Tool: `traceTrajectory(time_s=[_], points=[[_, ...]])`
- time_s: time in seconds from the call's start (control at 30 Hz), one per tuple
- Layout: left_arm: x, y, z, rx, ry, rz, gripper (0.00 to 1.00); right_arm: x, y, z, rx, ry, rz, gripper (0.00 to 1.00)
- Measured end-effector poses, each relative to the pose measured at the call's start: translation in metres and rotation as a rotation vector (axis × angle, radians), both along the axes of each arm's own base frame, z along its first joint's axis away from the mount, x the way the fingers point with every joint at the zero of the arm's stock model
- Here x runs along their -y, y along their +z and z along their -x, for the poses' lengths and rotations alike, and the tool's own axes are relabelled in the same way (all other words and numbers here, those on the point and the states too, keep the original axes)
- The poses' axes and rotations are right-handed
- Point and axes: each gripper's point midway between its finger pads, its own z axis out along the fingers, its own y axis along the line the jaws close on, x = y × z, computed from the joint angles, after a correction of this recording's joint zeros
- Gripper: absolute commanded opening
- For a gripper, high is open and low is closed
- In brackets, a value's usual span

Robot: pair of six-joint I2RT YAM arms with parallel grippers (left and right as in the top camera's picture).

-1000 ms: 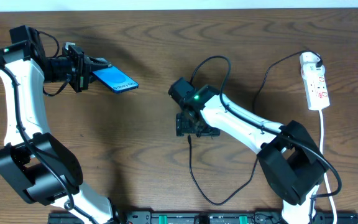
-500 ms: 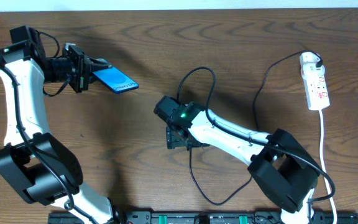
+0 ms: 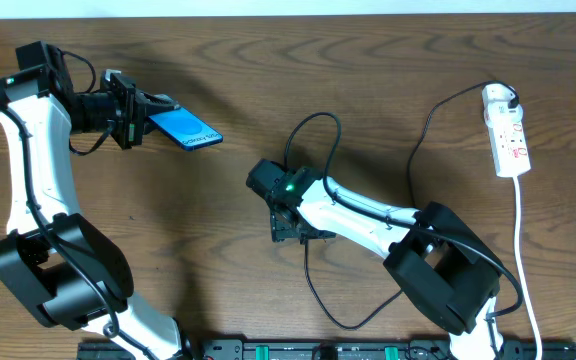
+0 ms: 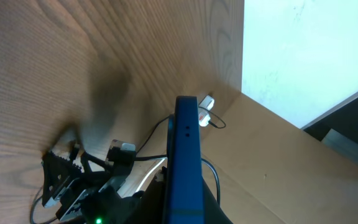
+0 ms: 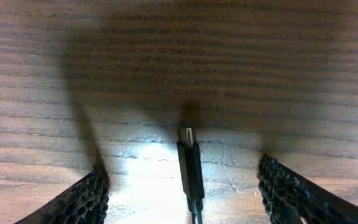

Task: Plug charger to phone and switch on socket
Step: 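Move the right gripper down to the black cable's plug end, then close the right gripper on the cable plug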

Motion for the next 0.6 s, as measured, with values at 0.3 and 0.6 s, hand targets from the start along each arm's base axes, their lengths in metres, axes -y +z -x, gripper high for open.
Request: traceTrajectory(time_s=[0.3, 0.6], points=[[0.0001, -0.0001, 0.0002, -0.002, 0.0, 0.0, 0.07, -0.001, -0.0004, -0.002, 0.008, -0.003, -0.002, 0.45], [0.0001, -0.0001, 0.0003, -0.002, 0.0, 0.0, 0.07, -0.0009, -0.0006, -0.0023, 0.009, -0.007, -0.001, 0.02]])
